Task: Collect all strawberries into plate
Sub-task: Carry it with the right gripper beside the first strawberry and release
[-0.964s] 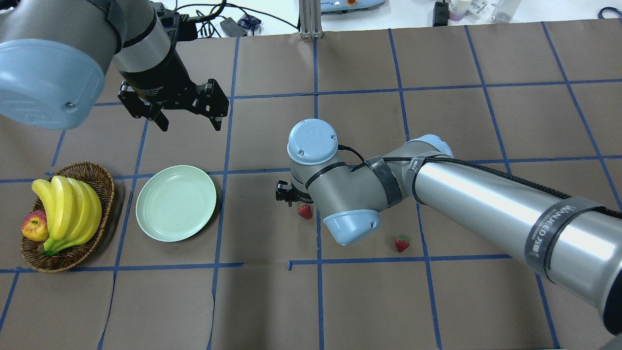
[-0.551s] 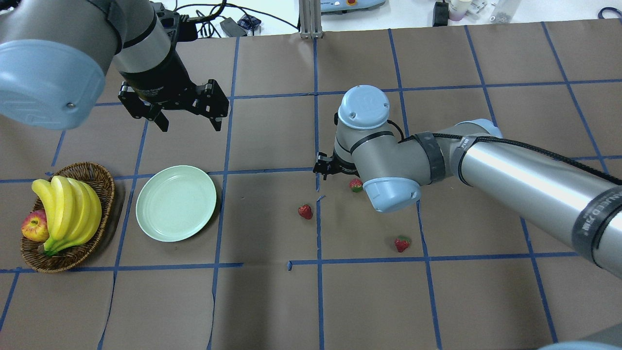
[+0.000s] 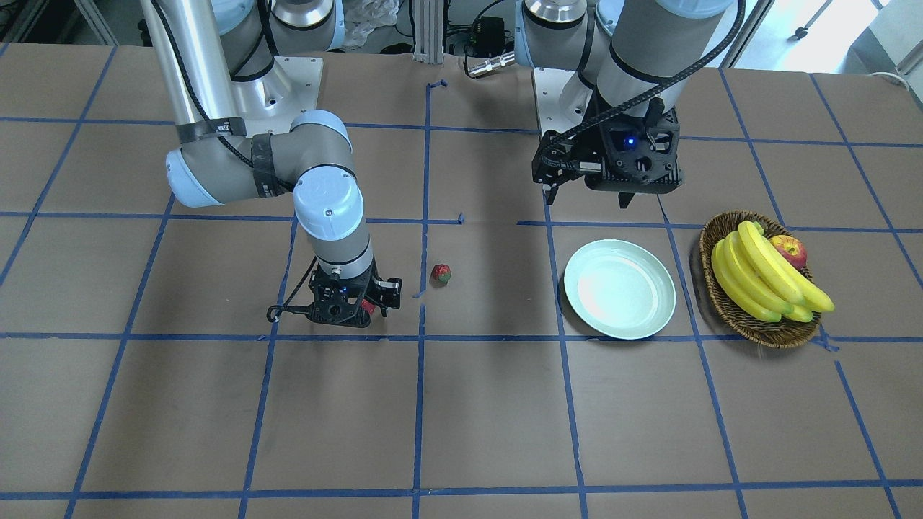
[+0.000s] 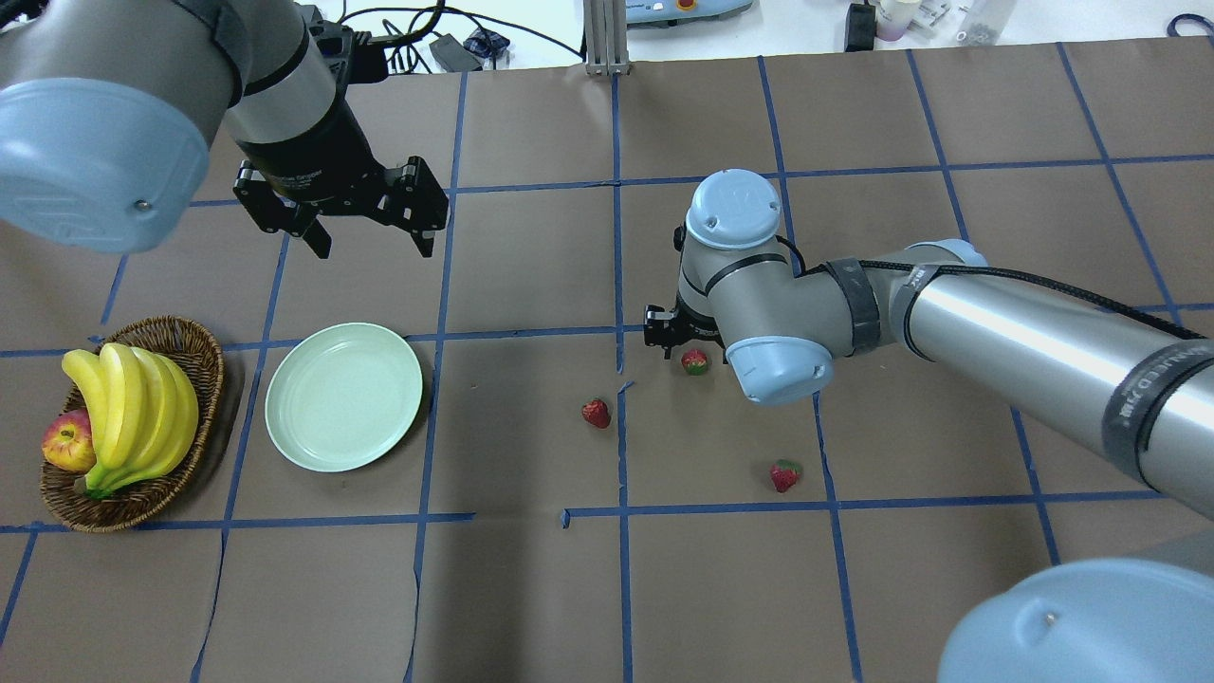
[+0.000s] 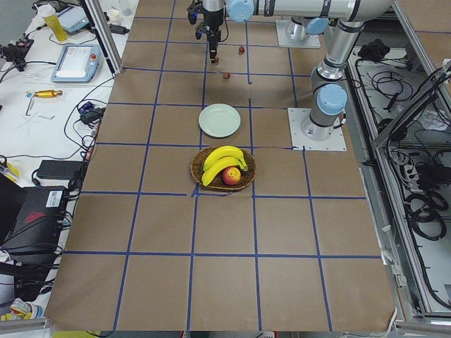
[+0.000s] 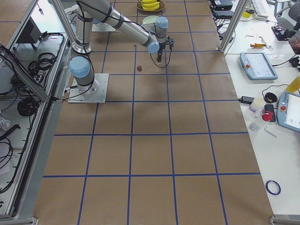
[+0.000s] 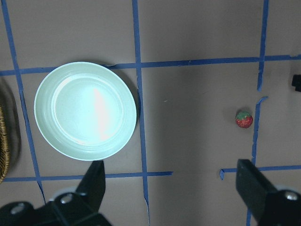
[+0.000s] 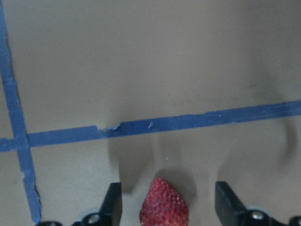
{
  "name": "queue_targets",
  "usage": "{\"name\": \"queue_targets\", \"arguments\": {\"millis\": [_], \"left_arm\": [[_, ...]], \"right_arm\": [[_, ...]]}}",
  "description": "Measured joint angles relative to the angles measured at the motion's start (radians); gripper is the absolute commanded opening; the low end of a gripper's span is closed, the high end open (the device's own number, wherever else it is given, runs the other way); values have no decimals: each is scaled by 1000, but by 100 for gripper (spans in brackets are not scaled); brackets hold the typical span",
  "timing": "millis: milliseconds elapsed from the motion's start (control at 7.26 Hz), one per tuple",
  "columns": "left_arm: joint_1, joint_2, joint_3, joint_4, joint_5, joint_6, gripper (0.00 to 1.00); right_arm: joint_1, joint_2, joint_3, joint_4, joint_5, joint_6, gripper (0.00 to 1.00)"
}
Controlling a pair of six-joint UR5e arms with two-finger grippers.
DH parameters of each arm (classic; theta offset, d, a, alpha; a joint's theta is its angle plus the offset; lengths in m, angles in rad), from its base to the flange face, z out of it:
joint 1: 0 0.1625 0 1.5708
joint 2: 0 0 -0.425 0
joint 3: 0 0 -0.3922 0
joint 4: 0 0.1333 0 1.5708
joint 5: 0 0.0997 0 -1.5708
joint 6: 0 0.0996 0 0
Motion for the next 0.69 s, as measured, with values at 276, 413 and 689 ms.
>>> {"name": "queue_targets", "arguments": {"millis": [276, 413, 689], "left_arm": [[0, 0, 0, 0, 0, 0, 100], [0, 0, 0, 0, 0, 0, 100], [0, 0, 0, 0, 0, 0, 100]], "right_arm": [[-1, 0, -2, -1, -6, 8, 0], [2, -5, -12, 0, -3, 37, 0], [62, -11, -64, 5, 22, 177, 0]]}}
